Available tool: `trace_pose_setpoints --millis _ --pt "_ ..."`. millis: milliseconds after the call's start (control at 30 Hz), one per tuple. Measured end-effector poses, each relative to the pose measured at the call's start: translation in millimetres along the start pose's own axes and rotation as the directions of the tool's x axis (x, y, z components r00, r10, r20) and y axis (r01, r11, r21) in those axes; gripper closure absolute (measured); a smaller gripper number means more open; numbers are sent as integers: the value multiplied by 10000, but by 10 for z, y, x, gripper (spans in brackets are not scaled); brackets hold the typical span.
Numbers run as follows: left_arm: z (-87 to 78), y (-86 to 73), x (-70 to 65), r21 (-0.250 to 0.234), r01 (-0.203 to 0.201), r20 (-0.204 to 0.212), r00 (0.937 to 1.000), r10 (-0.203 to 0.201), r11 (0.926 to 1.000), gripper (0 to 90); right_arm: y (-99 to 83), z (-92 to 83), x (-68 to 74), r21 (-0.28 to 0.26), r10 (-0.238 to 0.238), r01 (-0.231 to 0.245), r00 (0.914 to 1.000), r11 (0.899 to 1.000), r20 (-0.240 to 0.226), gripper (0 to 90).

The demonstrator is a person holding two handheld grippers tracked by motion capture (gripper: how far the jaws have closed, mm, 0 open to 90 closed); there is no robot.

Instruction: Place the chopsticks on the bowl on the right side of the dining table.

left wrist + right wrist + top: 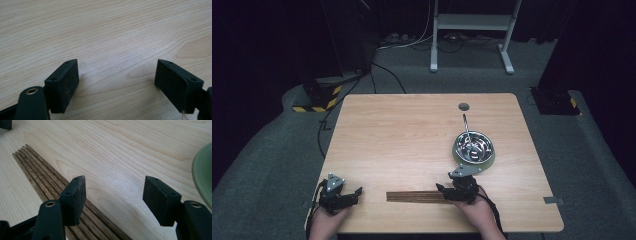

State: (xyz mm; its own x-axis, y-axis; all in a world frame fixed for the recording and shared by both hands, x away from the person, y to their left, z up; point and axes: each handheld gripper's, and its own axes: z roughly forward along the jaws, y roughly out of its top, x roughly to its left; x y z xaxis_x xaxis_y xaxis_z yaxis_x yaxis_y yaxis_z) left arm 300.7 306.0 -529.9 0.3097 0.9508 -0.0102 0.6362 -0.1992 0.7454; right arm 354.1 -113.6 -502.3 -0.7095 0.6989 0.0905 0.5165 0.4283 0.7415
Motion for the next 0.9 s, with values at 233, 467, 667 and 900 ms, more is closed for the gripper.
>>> trace_pose_setpoints --millis 233,467,667,900 --pt "2 1 6 -15 -9 58 10000 9 10000 196 -26 59 15 630 -489 482 9988 9968 87 347" --pt "3 2 6 -14 -11 64 10000 11 10000 197 -42 99 37 736 -704 685 9972 9949 234 344" --pt "3 2 6 -15 -14 63 10000 14 10000 197 -52 113 24 805 -652 624 9973 9948 325 346" --pt "3 2 6 -12 -11 63 10000 11 10000 197 -56 111 12 768 -572 536 9973 9956 460 348"
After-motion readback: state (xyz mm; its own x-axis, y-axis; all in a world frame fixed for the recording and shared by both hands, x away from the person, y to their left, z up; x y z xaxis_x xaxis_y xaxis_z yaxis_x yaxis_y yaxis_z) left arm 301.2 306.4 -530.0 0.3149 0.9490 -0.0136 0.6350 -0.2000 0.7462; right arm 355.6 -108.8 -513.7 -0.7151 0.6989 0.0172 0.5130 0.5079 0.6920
